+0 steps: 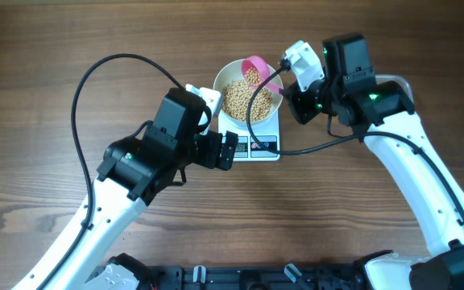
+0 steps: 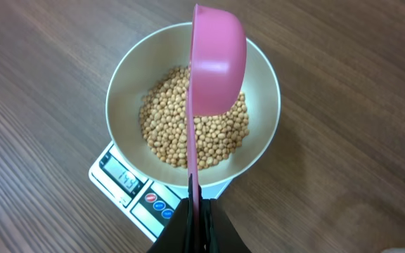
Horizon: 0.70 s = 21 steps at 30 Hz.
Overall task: Scoop item into bowl and weigh 150g on scale
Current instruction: 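Tip the pink scoop to pour soybeans into the white bowl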
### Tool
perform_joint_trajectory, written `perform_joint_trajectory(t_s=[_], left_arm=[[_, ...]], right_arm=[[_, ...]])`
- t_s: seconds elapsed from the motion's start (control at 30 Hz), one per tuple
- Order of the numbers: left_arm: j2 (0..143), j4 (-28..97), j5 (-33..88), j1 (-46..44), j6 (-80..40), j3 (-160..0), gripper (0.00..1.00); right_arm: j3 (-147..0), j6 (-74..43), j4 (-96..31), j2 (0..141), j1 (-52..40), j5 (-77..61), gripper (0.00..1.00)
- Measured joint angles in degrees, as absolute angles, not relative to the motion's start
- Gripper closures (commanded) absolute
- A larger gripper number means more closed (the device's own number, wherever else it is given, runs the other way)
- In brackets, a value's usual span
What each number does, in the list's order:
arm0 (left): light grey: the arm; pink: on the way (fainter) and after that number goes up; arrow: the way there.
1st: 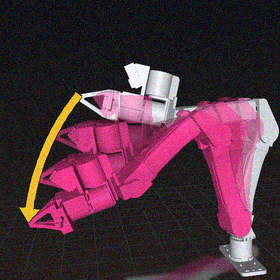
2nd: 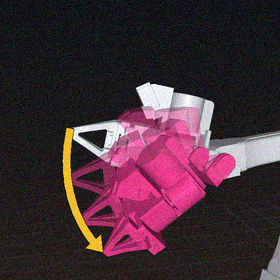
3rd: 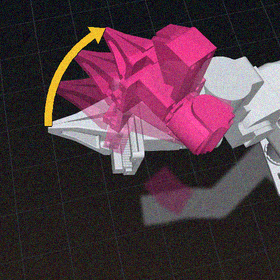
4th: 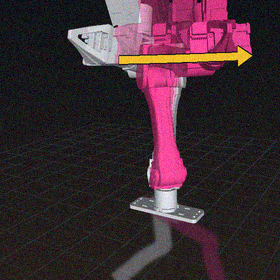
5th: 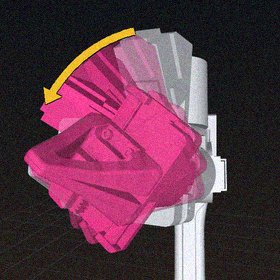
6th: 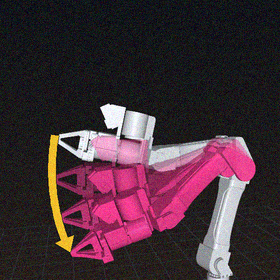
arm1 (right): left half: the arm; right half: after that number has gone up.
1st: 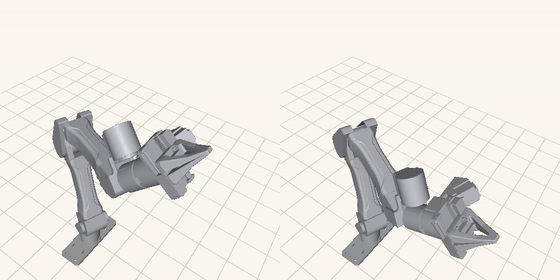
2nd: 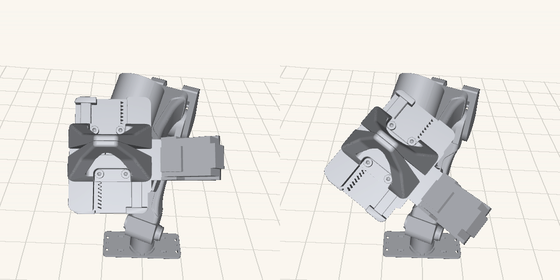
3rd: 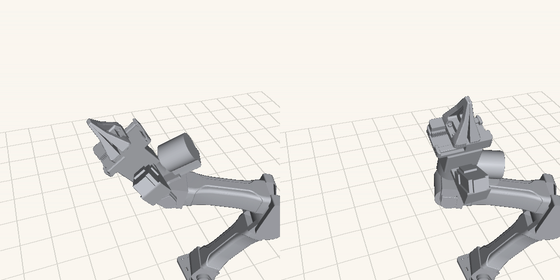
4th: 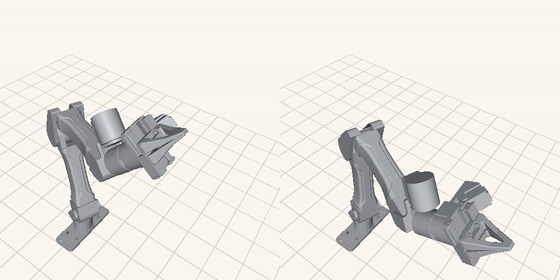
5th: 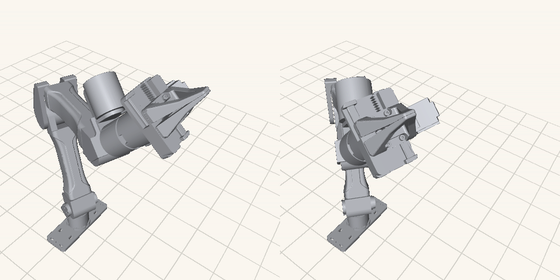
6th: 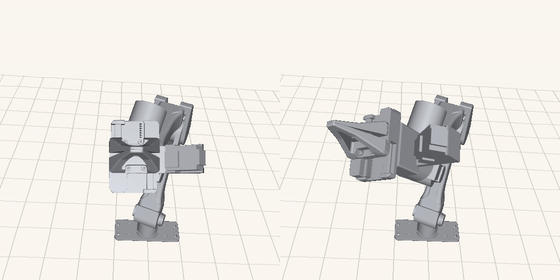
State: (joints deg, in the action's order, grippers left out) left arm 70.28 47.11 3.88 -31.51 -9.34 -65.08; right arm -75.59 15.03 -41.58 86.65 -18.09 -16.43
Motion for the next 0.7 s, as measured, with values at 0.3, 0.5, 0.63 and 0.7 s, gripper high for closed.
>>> perform_joint_trajectory(t_s=[0.3, 0.5, 0.63, 0.7], left_arm=[[70.28, 47.11, 3.88, -31.51, -9.37, -65.08, 0.0], [70.28, 47.11, 3.88, -31.51, -9.37, -65.08, 0.0], [70.28, 47.11, 3.88, -31.51, -9.37, -65.08, 0.0], [70.28, 47.11, 3.88, -31.51, -9.37, -65.08, 0.0]], right_arm=[[-75.59, 16.62, -42.3, 86.65, -18.09, -14.92, 0.96], [-75.59, 17.85, -43.64, 86.65, -18.09, -15.09, 0.96], [-75.59, 16.4, -42.98, 86.65, -18.09, -15.22, 0.96], [-75.59, 15.7, -42.52, 86.65, -18.09, -15.59, 0.96]])
